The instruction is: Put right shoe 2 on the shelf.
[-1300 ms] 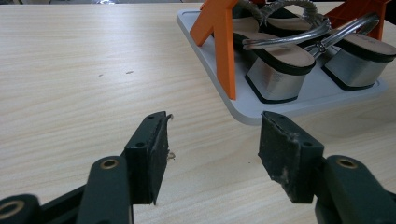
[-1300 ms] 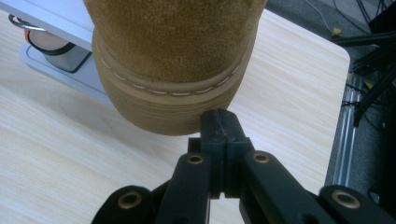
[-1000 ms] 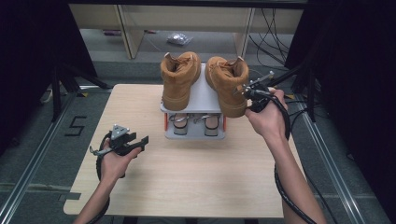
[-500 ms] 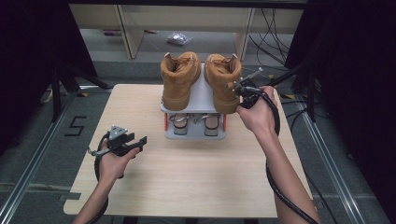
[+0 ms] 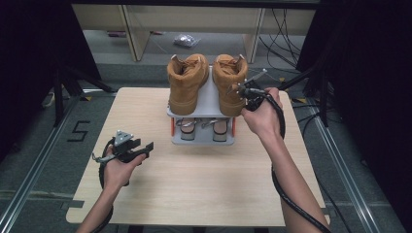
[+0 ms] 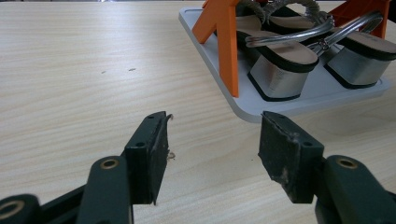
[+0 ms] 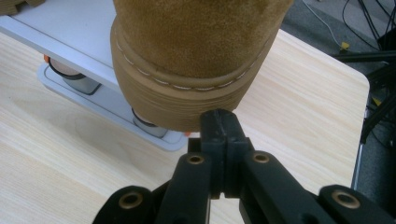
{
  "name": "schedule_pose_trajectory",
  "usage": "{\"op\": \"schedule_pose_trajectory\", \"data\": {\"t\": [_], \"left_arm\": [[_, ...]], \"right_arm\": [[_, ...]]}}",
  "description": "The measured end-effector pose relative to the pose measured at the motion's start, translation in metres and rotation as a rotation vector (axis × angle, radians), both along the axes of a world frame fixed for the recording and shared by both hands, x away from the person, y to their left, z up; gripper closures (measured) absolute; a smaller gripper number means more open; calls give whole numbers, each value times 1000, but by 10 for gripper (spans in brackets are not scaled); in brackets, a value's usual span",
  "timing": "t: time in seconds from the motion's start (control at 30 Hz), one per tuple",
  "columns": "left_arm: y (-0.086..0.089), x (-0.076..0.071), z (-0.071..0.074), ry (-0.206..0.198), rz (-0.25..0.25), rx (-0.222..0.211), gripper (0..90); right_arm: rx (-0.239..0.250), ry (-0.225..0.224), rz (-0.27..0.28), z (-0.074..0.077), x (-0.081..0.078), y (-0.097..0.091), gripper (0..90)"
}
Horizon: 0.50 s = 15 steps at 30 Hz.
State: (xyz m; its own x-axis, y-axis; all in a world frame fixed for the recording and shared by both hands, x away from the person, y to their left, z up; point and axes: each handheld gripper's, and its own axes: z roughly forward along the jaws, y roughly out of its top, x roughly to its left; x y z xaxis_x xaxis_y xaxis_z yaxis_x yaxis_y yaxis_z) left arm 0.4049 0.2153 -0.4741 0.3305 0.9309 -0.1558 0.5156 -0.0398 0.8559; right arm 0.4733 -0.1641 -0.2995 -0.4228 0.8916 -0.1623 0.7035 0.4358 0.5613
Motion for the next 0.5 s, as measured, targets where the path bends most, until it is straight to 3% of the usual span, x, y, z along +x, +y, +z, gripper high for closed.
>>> {"op": "schedule_pose_trajectory", "data": {"t": [0.37,0.5], "left_arm": [[0,0,0,-3,5,-7,420],[0,-1,0,-2,3,-7,419]], "right_arm": [[11,7,-18,-2,5,8,900],[9,-14,13,-5,8,9,900]]}}
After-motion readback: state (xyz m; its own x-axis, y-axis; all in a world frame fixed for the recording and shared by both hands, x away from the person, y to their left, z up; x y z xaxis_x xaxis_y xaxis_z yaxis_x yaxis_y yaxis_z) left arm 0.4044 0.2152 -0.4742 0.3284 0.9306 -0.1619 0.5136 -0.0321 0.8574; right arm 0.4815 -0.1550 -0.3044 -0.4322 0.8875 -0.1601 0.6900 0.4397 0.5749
